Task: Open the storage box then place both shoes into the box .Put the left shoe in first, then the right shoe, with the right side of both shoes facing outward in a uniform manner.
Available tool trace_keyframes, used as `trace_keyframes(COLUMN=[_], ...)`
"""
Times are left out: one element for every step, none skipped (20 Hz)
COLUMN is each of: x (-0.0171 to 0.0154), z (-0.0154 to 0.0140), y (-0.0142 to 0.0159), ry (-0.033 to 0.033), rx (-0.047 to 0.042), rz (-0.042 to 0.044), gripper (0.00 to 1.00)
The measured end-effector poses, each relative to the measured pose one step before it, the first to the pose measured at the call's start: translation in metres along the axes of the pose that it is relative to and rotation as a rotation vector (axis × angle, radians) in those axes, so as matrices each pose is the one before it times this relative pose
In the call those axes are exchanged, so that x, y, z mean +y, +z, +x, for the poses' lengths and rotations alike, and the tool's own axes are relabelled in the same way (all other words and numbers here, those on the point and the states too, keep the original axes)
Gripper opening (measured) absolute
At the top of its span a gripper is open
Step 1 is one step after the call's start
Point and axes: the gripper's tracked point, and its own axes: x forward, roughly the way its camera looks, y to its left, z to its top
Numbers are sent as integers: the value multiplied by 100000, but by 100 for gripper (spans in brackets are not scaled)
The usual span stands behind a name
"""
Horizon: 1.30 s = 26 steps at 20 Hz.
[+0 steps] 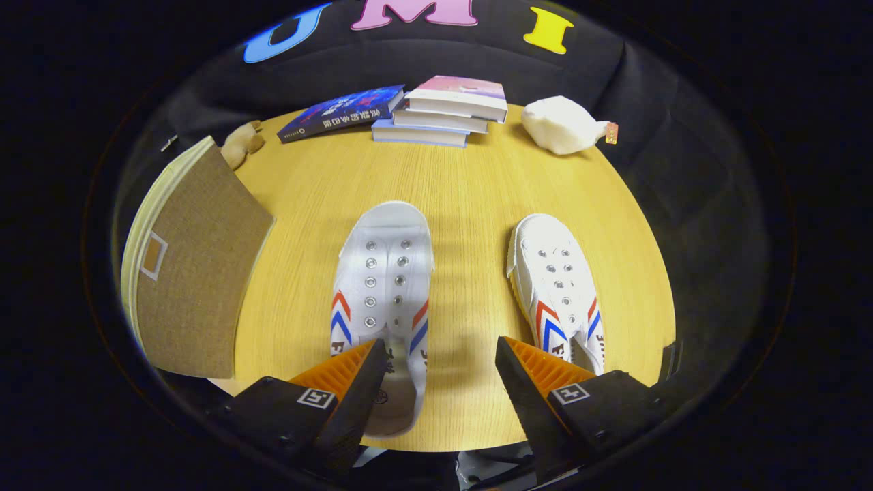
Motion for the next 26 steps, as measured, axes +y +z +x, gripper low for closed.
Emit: trace_keyframes(x=[-41, 578, 308, 36, 475, 402, 477, 462, 266, 259, -55, -71, -63, 16, -228, 3, 46, 19, 134, 361, 414, 287, 367, 565, 651, 701], z=[658, 367, 441, -58, 219, -26, 75, 125, 63, 114, -106, 183, -185, 50, -250, 198, -141, -126, -207, -311, -503, -714, -820, -1116, -1247, -1239], y=[-45, 130, 363, -191, 185, -17, 25, -46, -12, 7, -15, 0, -55, 112, 39, 51, 106, 8, 102, 166, 140, 127, 303, 468, 664, 753], ry=[97, 2988, 1901, 1556, 2606, 2256, 2485, 2128, 1745, 1573, 668, 806, 1151, 531, -127, 94, 561, 635, 582, 887, 384, -369, 40, 786, 1367, 1491], rx=[1457, 481, -737, 1912, -302, 232, -364, -39, 190, 167, 240, -268, 351, -582, -1160, -973, -926, -61, -474, -687, -868, -737, -1075, -1707, -1835, -2127], rz=[1360, 3637, 3632, 1270, 683, -230, -433, -507, -620, -26, 280, 726, 1015, 1569, 1321, 1552, 1837, 1347, 773, 450, 286, -303, 66, 696, 1223, 1385], gripper=[96, 94, 88, 84, 79, 77, 68, 59, 44, 37, 30, 28, 26, 25, 19, 14, 10, 6, 6, 6, 6, 6, 6, 6, 6, 6])
